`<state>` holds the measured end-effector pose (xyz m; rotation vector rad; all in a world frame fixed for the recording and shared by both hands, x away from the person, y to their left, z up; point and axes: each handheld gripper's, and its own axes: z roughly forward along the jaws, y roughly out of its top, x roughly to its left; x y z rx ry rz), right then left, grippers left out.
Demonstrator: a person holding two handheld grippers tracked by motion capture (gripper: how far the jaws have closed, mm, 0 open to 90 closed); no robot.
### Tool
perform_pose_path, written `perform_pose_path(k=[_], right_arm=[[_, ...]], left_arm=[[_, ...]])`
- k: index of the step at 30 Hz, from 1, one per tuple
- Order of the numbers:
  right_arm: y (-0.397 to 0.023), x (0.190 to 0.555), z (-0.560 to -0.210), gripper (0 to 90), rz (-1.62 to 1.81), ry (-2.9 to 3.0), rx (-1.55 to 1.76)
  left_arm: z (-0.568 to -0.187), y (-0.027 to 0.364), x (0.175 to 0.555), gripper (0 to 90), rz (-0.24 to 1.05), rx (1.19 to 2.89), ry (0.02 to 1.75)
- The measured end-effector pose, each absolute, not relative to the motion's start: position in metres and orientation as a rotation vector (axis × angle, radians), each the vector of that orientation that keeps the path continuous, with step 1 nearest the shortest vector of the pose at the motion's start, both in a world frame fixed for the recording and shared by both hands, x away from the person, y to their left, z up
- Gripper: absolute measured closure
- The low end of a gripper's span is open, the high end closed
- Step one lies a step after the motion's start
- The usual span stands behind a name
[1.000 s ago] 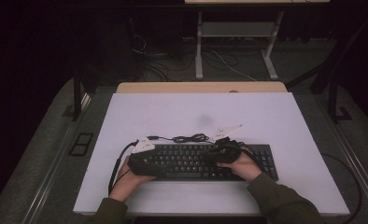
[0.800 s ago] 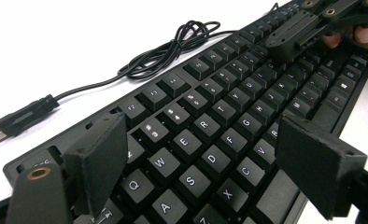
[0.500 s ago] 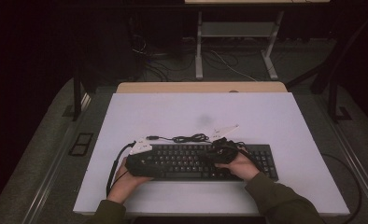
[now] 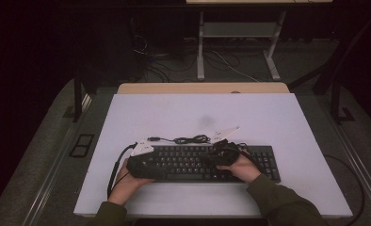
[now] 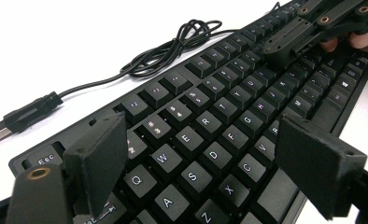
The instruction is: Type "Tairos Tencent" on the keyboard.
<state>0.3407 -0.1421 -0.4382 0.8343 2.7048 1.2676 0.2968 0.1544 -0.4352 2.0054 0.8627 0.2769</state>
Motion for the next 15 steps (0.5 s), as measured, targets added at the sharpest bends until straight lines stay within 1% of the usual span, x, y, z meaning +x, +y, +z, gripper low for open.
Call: perform_pose_path(k=[7,15], right_arm=[[-0.1425,0.3399,-0.4363,85.3,1.276,2.701,0.833],[-0.1466,0.3399,-0.4312,71.0,1.339,2.666,0.855]], left_arm=[[-0.4353,0.1544,0.2969,16.1,0.279,2.008,0.861],[-0.4349,0.1542,0.2966,16.8,0.276,2.011,0.856]])
